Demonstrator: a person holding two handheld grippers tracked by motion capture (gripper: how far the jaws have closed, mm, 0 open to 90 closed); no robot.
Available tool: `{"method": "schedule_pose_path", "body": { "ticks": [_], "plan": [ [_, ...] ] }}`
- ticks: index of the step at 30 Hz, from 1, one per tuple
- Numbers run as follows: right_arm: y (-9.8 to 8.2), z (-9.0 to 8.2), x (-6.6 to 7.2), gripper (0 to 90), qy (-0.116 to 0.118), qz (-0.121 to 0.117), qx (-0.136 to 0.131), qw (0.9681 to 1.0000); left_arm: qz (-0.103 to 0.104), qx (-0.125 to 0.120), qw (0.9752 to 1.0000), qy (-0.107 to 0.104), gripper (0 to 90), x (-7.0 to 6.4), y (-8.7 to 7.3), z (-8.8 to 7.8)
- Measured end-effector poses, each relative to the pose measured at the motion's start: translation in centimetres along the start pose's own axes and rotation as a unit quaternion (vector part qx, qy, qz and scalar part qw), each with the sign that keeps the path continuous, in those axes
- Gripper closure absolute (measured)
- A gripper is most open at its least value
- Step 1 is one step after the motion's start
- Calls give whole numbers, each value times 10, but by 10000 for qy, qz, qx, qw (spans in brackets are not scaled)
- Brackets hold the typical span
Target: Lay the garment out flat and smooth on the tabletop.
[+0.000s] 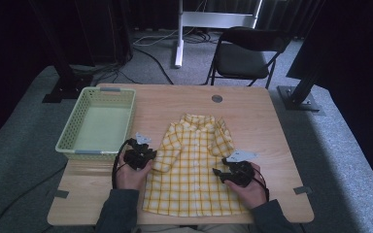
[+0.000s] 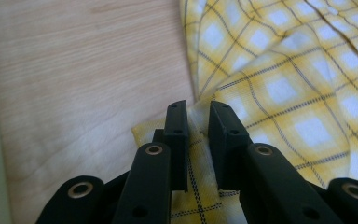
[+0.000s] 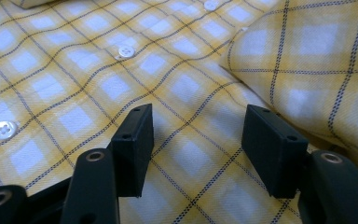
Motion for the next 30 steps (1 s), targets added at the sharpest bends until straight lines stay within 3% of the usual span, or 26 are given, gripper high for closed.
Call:
{"method": "schedule_pose_path", "body": {
  "ticks": [30],
  "plan": [
    [0,0,0,422,-19,2,3,10000,-226,-193,9995,-83,783,1,-29,-38]
  ]
}}
Point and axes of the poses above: each handheld gripper's, and its own axes: z roughly forward along the jaws, y roughly out of its top, x roughly to its left, the point moved 3 cm from there along z, roughly forward along the jaws, and after that the axes turned 12 degrees about -x, right-handed, at the moved point
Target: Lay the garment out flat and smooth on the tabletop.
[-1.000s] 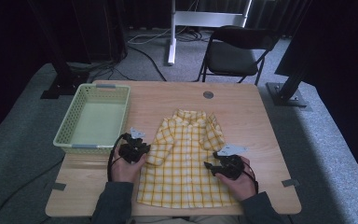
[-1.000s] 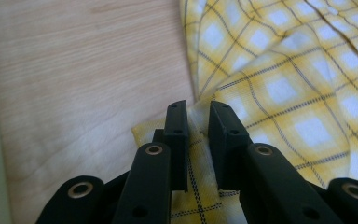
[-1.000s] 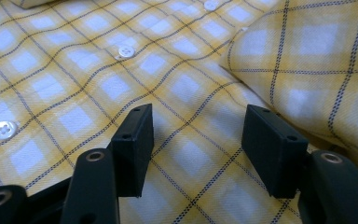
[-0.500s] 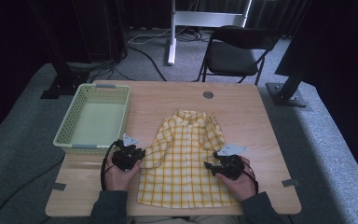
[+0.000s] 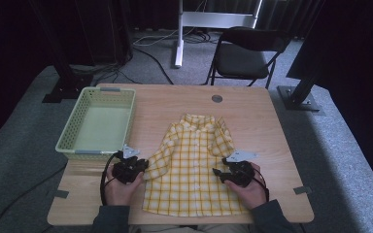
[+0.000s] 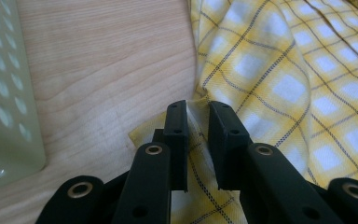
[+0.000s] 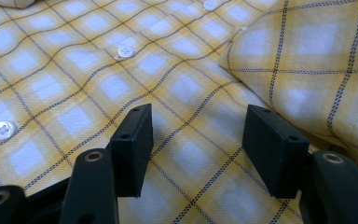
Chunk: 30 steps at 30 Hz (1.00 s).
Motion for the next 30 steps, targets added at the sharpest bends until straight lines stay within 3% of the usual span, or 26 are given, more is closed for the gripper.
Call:
{"method": "schedule_pose_path", "body": {
  "ticks": [11,30],
  "plan": [
    [0,0,0,422,1,0,0,10000,-7,6,10000,-3,770,2,-11,-8],
    [0,0,0,421,0,2,1,10000,117,26,9995,306,744,8,-21,-25]
  ]
}}
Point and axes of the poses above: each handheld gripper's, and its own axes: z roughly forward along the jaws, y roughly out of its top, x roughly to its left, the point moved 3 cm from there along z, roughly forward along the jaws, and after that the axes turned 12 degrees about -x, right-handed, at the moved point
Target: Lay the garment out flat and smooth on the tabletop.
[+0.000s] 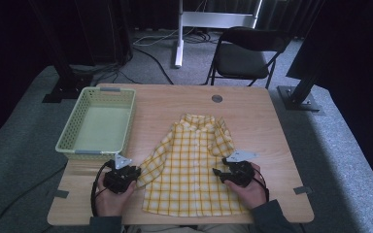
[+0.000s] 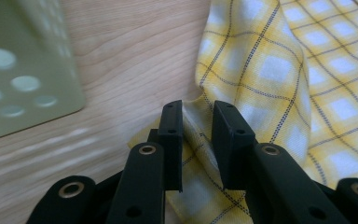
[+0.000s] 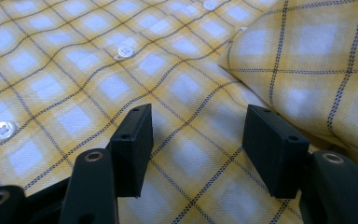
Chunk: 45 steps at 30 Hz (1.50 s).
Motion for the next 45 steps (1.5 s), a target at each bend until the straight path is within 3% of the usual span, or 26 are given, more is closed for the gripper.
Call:
{"method": "schedule_pose_path", "body": {
  "ticks": [8,18,21,26,28,31,32,34,36,37,42,45],
  "plan": [
    [0,0,0,421,1,1,0,10000,148,29,9987,484,714,8,-2,-6],
    [0,0,0,421,1,4,2,10000,192,46,9940,1075,663,22,-6,-13],
    [0,0,0,421,-3,2,2,10000,126,45,9931,1167,632,26,-7,-16],
    [0,0,0,421,-1,2,0,10000,35,-137,9949,997,588,24,-3,-25],
    [0,0,0,421,-1,-1,1,10000,42,-344,9960,818,581,15,3,-32],
    [0,0,0,421,-11,3,-1,10000,231,-488,9974,472,581,-4,9,-34],
    [0,0,1,422,-17,11,-1,10000,292,-485,9977,375,581,-10,9,-33],
    [0,-1,1,424,-33,29,6,10000,596,-378,9975,-1,582,-34,7,-25],
    [-1,-1,1,426,-44,37,8,10000,682,-315,9971,-87,583,-41,5,-21],
    [-1,-2,2,434,-66,39,6,10000,770,-174,9966,-241,584,-51,1,-12],
    [-2,-5,2,452,-118,83,-3,9999,823,63,9958,-390,588,-61,-7,5],
    [-4,-7,3,457,-156,115,8,9998,765,14,9961,-440,588,-62,-8,4]
  ]
}}
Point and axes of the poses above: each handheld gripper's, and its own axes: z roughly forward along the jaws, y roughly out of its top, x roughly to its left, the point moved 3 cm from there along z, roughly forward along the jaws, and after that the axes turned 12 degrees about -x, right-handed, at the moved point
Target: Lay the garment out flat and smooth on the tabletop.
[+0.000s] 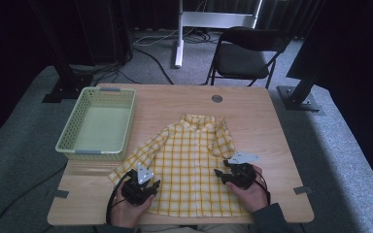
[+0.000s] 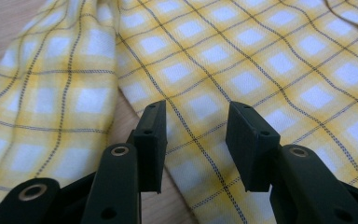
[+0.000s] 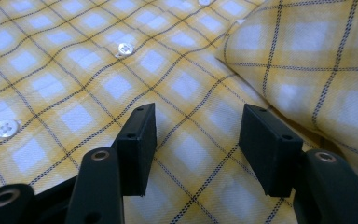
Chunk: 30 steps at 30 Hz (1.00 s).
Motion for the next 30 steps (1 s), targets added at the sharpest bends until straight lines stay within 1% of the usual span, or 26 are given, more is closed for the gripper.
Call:
{"method": "schedule_pose_path", "body": {
  "ticks": [4,9,16,19,21,23,24,25,26,27,28,29,30],
  "plan": [
    [-3,-5,2,462,-104,50,-5,9999,-36,-81,9999,-91,585,-3,-4,-3],
    [-8,-13,7,464,-222,130,-16,9997,-46,-108,9997,-219,582,-9,-7,-8],
    [-12,-22,9,465,-265,136,8,9996,-26,-105,9991,-417,571,-19,-8,-10],
    [-11,-22,11,510,-241,71,38,9997,8,-95,9986,-519,569,-22,-7,-10],
    [-9,-22,13,531,-262,-133,60,9996,8,-93,9985,-542,568,-23,-7,-10],
    [-4,-23,13,541,-320,-197,11,9993,-10,-102,9984,-559,567,-22,-7,-10],
    [-1,-24,12,542,-346,-203,-55,9992,-15,-107,9984,-549,567,-22,-7,-10],
    [-1,-24,12,542,-346,-203,-55,9992,-15,-107,9984,-549,565,-22,-7,-10],
    [2,-26,10,545,-372,-188,-106,9991,-40,-143,9986,-508,565,-19,-6,-11],
    [15,-31,4,555,-522,-168,-291,9981,-70,-173,9987,-476,554,-17,-6,-11],
    [19,-32,0,559,-571,-165,-339,9977,-83,-194,9988,-450,548,-15,-5,-12],
    [22,-32,-3,565,-632,-151,-371,9972,-138,-264,9989,-374,541,-10,-4,-13],
    [25,-32,-7,572,-679,-139,-404,9968,-138,-264,9989,-374,538,-10,-4,-13]
  ]
}}
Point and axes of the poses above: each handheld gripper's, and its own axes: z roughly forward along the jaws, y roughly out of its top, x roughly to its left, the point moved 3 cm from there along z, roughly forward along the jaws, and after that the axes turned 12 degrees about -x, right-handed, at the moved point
